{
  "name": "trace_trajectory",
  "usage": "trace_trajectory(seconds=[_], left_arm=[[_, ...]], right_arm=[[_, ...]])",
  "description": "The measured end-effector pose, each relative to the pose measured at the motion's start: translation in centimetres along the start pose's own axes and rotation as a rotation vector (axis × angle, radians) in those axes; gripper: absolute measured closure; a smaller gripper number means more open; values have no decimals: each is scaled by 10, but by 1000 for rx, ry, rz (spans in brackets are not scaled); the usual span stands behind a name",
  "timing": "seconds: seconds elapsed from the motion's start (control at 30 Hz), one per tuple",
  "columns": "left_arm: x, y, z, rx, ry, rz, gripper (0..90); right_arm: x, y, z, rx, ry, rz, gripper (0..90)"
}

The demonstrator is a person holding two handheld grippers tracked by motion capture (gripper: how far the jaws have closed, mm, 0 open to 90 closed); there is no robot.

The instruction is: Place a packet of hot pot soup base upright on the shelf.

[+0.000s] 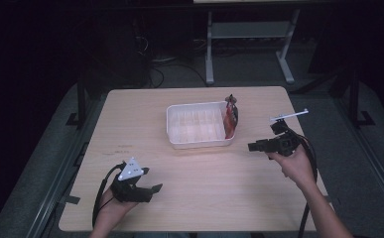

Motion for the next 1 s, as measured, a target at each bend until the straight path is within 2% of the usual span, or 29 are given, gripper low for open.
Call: trace_trajectory(seconds=[1.0], left_arm=[[-2, -1, -1, -5, 3, 10, 256]], right_arm=[[6, -4, -43, 0, 0, 7, 514]])
Point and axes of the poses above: each handheld gripper's, and its own axes: y roughly forward along the jaws, z roughly out of its top, x roughly to its right, the point moved 1 cm from there along y, roughly forward along the jaws, and after that the axes turned 1 degree about z, right-handed, at the moved point
